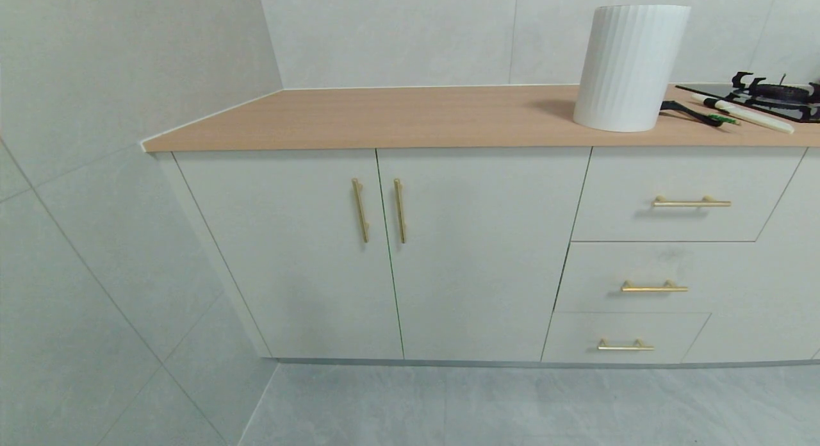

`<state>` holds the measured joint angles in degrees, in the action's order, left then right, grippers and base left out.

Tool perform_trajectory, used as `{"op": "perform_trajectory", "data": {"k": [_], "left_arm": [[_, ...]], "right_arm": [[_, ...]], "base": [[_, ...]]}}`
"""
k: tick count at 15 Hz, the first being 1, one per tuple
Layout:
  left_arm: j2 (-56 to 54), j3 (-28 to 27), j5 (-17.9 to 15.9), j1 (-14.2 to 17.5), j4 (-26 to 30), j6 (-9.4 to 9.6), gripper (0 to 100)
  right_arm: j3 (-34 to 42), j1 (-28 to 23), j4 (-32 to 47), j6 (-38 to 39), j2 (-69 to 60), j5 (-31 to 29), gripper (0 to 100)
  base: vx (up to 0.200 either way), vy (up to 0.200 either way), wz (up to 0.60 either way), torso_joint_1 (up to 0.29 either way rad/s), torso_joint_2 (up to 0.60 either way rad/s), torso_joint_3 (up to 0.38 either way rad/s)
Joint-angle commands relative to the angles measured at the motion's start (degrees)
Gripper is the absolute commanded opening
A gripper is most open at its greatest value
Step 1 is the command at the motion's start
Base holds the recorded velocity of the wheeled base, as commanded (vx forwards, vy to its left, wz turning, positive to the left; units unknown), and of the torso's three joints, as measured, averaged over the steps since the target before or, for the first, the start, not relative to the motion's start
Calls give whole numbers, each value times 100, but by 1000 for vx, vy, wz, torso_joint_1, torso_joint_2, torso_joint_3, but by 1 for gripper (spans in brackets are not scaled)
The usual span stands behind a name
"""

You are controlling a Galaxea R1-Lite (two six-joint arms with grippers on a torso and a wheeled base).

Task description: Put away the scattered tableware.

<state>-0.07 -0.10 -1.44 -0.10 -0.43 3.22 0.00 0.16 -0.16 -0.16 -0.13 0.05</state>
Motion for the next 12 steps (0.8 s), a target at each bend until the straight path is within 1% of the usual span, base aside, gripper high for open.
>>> {"op": "perform_trajectory", "data": {"k": [1,2,6,8,12], "left_arm": [[7,-8,-6,1,-1,-128,100],[7,-8,-14,1,-1,-137,100],[7,1,-14,1,-1,-23,100],[7,1,-14,1,-1,-49,100],[7,1,-14,1,-1,-41,100]], "right_arm": [[0,2,7,-2,13,-5,100],[0,2,7,-2,13,-5,100],[0,2,7,-2,13,4,100],[0,2,7,-2,13,-5,100],[0,2,7,-2,13,-5,100]], "base": [[0,0,0,0,0,0],[0,0,0,0,0,0],[0,0,0,0,0,0],[0,-200,0,2,2,5],[0,-200,0,4,-1,2]]}}
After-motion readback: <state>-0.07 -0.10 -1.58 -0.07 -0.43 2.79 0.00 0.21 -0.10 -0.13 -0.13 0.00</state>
